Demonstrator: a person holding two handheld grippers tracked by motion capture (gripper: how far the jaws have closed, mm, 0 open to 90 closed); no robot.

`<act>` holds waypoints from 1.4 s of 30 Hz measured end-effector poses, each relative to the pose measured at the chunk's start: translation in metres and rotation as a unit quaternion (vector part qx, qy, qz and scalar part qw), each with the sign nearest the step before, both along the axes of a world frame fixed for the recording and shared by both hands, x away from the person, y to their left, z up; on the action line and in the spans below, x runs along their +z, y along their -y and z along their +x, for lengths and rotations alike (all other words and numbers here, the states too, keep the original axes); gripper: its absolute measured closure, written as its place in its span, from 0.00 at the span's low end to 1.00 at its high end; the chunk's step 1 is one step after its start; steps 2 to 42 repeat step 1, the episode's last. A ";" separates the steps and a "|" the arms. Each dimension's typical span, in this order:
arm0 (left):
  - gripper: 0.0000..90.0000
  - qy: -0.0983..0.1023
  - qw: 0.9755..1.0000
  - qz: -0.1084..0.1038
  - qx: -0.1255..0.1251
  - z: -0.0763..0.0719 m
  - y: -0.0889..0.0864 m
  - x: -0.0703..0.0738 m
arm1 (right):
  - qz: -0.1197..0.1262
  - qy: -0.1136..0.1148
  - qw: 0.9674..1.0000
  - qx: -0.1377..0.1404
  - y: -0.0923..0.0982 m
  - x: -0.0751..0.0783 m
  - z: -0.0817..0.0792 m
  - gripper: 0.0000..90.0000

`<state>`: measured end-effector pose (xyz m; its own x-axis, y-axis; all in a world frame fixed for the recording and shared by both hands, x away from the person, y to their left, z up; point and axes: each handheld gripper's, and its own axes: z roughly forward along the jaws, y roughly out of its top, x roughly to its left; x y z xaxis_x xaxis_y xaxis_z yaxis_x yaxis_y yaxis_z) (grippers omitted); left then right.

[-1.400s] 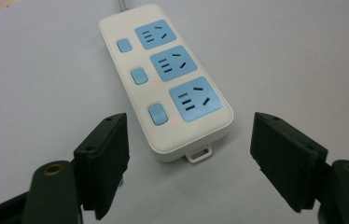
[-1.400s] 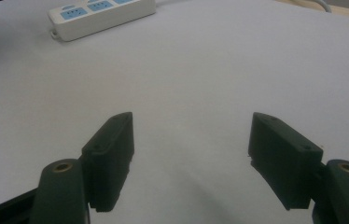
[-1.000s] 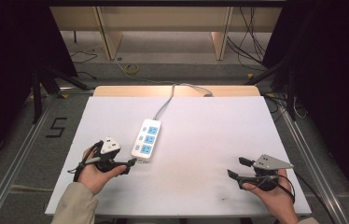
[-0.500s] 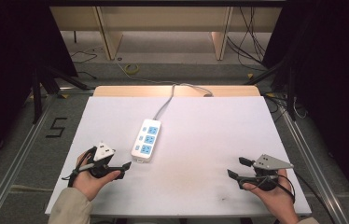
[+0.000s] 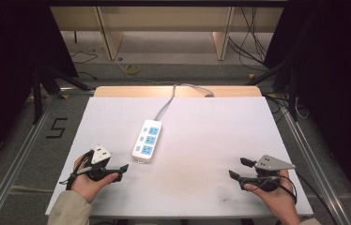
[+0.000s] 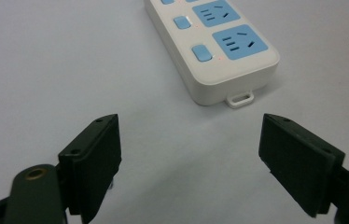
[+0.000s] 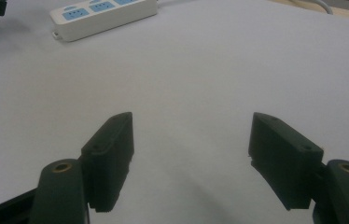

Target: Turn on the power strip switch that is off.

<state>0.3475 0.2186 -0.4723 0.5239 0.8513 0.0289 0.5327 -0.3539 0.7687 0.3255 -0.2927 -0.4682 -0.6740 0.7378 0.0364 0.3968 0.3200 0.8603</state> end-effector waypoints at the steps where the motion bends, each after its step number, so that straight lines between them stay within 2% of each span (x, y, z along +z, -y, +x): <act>1: 0.22 -0.001 1.000 0.001 0.002 0.001 -0.001 -0.001 | 0.000 0.000 1.000 -0.001 0.000 0.000 0.000 0.35; 42: 0.22 -0.001 1.000 0.001 0.002 0.001 -0.001 -0.001 | 0.000 0.000 1.000 -0.001 0.000 0.000 0.000 0.35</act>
